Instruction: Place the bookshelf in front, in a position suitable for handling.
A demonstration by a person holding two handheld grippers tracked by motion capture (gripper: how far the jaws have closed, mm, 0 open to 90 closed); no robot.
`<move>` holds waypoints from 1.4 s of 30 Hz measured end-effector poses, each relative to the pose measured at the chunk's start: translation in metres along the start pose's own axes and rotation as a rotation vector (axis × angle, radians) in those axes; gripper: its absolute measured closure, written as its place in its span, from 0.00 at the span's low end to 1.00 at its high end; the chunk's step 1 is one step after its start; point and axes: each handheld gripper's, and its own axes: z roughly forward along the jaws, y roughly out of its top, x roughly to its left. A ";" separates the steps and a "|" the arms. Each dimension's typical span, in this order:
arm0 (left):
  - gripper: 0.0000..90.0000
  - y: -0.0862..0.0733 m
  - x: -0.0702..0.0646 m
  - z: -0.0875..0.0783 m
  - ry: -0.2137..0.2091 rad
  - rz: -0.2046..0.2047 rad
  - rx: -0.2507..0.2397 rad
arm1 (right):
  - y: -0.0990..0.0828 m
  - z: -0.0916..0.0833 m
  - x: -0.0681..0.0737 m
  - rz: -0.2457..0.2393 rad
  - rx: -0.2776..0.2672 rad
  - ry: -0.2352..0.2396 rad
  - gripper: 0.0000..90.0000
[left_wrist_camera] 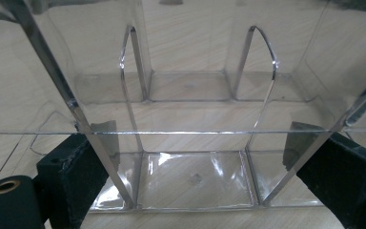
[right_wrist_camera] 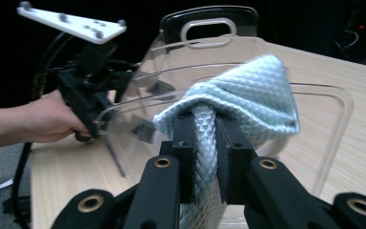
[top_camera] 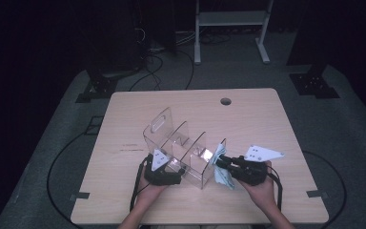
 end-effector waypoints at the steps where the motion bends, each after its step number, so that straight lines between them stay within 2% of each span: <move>1: 0.09 0.000 0.000 0.000 0.001 0.000 -0.002 | 0.000 0.000 -0.005 0.004 -0.005 -0.024 0.88; 3: 0.09 0.001 0.000 0.001 0.006 -0.001 -0.004 | 0.001 0.001 -0.019 0.036 -0.008 -0.070 0.88; 6: 0.09 0.001 0.001 0.002 0.008 -0.003 0.004 | 0.002 0.002 -0.019 0.031 -0.009 -0.076 0.88; 7: 0.09 0.001 0.001 0.002 0.010 -0.007 0.001 | 0.003 0.002 -0.016 0.022 -0.005 -0.069 0.88; 8: 0.09 0.002 0.002 0.002 0.013 -0.006 0.004 | 0.003 0.003 -0.003 -0.007 0.004 -0.035 0.88; 9: 0.09 0.002 0.002 0.002 0.013 -0.006 0.004 | 0.003 0.003 -0.003 -0.007 0.004 -0.035 0.88; 12: 0.09 0.002 0.003 0.002 0.013 -0.004 0.004 | 0.000 0.006 0.017 -0.060 0.025 0.038 0.88; 13: 0.09 0.001 0.003 0.002 0.014 -0.005 0.005 | 0.000 0.006 0.018 -0.071 0.027 0.034 0.88; 16: 0.09 0.002 0.004 0.001 0.020 -0.006 0.007 | 0.002 0.007 0.006 -0.049 0.018 0.004 0.88; 17: 0.09 0.002 0.004 0.001 0.024 -0.006 0.008 | 0.004 0.008 -0.004 -0.026 0.011 -0.038 0.88; 20: 0.09 0.002 0.005 0.002 0.027 -0.010 0.007 | 0.005 0.009 -0.005 -0.029 0.009 -0.048 0.88; 21: 0.09 0.002 0.005 0.002 0.026 -0.010 0.007 | 0.005 0.010 -0.001 -0.037 0.012 -0.046 0.88; 22: 0.09 0.002 0.005 0.002 0.029 -0.011 0.008 | 0.004 0.011 0.009 -0.052 0.018 -0.022 0.88; 24: 0.09 0.002 0.006 0.002 0.029 -0.012 0.009 | 0.003 0.011 0.013 -0.060 0.021 -0.008 0.88; 26: 0.09 0.002 0.006 0.002 0.027 -0.012 0.008 | -0.001 0.013 0.026 -0.089 0.030 0.041 0.87; 28: 0.09 0.002 0.006 0.002 0.026 -0.012 0.008 | -0.002 0.014 0.031 -0.123 0.033 0.036 0.87; 29: 0.09 0.002 0.006 0.002 0.027 -0.012 0.008 | -0.001 0.013 0.029 -0.122 0.035 0.034 0.87; 31: 0.09 0.002 0.006 0.002 0.030 -0.013 0.006 | 0.000 0.013 0.019 -0.089 0.019 0.021 0.87; 33: 0.09 0.002 0.006 0.002 0.031 -0.011 0.006 | 0.002 0.012 0.005 -0.056 0.009 -0.030 0.87; 35: 0.09 0.003 0.006 0.002 0.033 -0.011 0.007 | 0.002 0.012 0.007 -0.054 0.009 -0.032 0.87; 38: 0.09 0.003 0.007 0.003 0.034 -0.014 0.007 | 0.000 0.015 0.022 -0.081 0.018 0.009 0.87; 39: 0.09 0.003 0.008 0.003 0.034 -0.017 0.006 | 0.000 0.015 0.022 -0.081 0.018 0.009 0.87; 40: 0.09 0.003 0.008 0.003 0.033 -0.019 0.006 | -0.004 0.018 0.032 -0.096 0.033 0.051 0.87; 42: 0.09 0.003 0.009 0.003 0.031 -0.019 0.006 | -0.005 0.019 0.036 -0.115 0.042 0.060 0.87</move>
